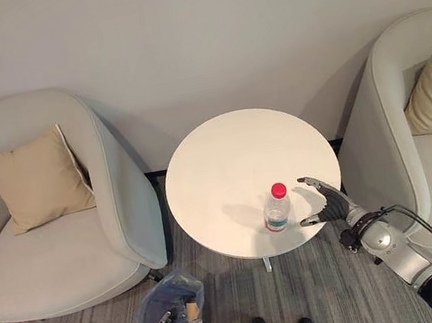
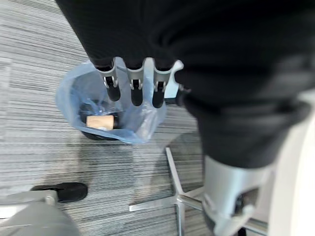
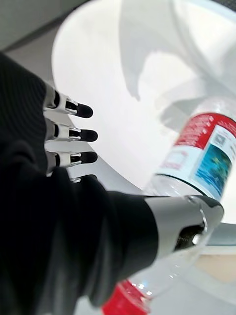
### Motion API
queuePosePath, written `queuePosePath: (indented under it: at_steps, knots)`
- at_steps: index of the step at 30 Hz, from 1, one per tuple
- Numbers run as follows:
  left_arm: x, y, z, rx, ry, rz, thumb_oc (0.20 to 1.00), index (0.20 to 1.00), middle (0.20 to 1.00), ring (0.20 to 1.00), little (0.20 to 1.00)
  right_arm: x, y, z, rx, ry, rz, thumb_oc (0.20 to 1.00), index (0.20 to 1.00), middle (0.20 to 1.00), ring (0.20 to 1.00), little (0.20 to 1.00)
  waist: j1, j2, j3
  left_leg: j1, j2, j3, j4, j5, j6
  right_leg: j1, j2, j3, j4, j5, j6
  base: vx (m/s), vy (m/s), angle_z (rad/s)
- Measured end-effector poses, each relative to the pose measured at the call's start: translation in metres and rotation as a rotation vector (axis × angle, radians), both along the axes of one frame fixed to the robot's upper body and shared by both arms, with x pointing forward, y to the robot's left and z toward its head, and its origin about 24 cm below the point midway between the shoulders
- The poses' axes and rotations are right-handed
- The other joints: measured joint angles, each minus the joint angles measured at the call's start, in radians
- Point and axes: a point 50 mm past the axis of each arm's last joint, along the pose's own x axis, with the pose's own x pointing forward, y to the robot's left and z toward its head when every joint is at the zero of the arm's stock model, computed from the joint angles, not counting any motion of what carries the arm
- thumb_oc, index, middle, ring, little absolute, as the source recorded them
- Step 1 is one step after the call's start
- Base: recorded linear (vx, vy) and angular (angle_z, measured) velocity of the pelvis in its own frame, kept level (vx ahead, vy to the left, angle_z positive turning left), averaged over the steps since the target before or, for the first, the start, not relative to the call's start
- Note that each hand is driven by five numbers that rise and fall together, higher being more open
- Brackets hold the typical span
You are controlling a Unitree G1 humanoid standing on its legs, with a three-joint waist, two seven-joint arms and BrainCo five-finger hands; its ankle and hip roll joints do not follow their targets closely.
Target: Gather garbage on tea table into small bin, then transfer packed bag to large trash can.
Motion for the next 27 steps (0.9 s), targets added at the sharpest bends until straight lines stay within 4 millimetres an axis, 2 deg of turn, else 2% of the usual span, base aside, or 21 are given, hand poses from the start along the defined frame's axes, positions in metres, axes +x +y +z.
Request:
queuePosePath:
  at_steps: [4,9,10,11,12,15,20,24,27]
  knots:
    - [0.001,0.000,0.000,0.000,-0.003,-0.001,1.000,1.000,1.000,1.000,1.000,0.004,0.005,-0.005,0.018,0.021,-0.014,1.000,1.000,1.000,1.000,1.000,0.022,-0.001,0.000,-0.015,-0.005,-0.032,0.000,0.011,0.003,-0.005,-0.003,-0.026,0.000,-0.004,0.000,0.04,0.030,0.26]
    - [0.004,-0.002,0.001,0.000,-0.009,-0.010,1.000,1.000,1.000,1.000,1.000,0.026,0.030,-0.004,0.066,0.018,-0.012,1.000,1.000,1.000,1.000,1.000,0.063,-0.001,0.012,-0.035,-0.010,-0.075,0.000,0.019,-0.007,-0.008,-0.004,-0.066,0.000,-0.013,-0.001,0.02,0.024,0.28]
    - [0.004,-0.002,0.001,-0.001,-0.008,-0.012,1.000,1.000,1.000,1.000,1.000,0.027,0.033,-0.004,0.078,0.020,-0.016,0.818,0.818,0.818,0.818,0.818,0.069,-0.001,0.013,-0.036,-0.010,-0.077,0.000,0.019,-0.007,-0.009,-0.004,-0.068,0.000,-0.014,0.000,0.01,0.017,0.08]
    - [0.004,-0.002,0.001,-0.001,-0.008,-0.010,1.000,1.000,1.000,1.000,1.000,0.028,0.034,-0.003,0.090,0.018,-0.018,0.473,0.473,0.473,0.473,0.473,0.084,-0.001,0.013,-0.038,-0.010,-0.078,0.000,0.019,-0.007,-0.010,-0.004,-0.070,0.000,-0.015,0.000,0.01,0.019,0.06]
    - [0.003,-0.002,0.000,-0.001,-0.005,-0.010,1.000,1.000,1.000,1.000,1.000,0.030,0.036,-0.001,0.097,0.012,-0.014,0.200,0.200,0.200,0.200,0.200,0.085,-0.001,0.014,-0.040,-0.011,-0.079,0.000,0.019,-0.007,-0.012,-0.005,-0.070,0.000,-0.015,0.000,0.00,0.017,0.04]
    - [0.003,-0.001,0.000,-0.001,-0.005,-0.010,1.000,1.000,1.000,1.000,1.000,0.032,0.039,0.002,0.102,-0.004,-0.012,0.200,0.200,0.200,0.200,0.200,0.087,-0.002,0.014,-0.049,-0.014,-0.093,0.001,0.021,-0.007,-0.018,-0.007,-0.077,0.000,-0.015,0.001,0.01,0.013,0.08]
    - [0.004,-0.001,0.001,0.001,-0.010,-0.007,1.000,1.000,1.000,1.000,1.000,0.031,0.032,0.003,0.087,-0.007,-0.026,0.200,0.200,0.200,0.200,0.200,0.083,-0.002,0.014,-0.046,-0.018,-0.102,0.007,0.035,-0.005,-0.017,-0.011,-0.081,0.000,-0.015,0.001,0.00,0.005,0.05]
    - [0.005,0.002,0.002,0.006,-0.012,0.000,1.000,1.000,1.000,1.000,1.000,0.015,0.017,0.021,0.149,-0.084,-0.051,0.200,0.200,0.200,0.200,0.200,0.074,-0.003,0.014,-0.029,-0.018,-0.103,0.007,0.036,-0.009,0.006,-0.011,-0.089,0.000,-0.017,0.002,-0.03,-0.033,0.05]
    - [0.006,0.001,0.002,0.005,-0.011,0.000,1.000,1.000,1.000,1.000,1.000,0.014,0.014,0.032,0.169,-0.130,-0.047,0.200,0.200,0.200,0.200,0.200,0.045,-0.007,0.012,-0.028,-0.015,-0.100,0.000,0.031,-0.018,0.007,-0.008,-0.088,0.000,-0.014,0.000,-0.06,-0.043,0.00]
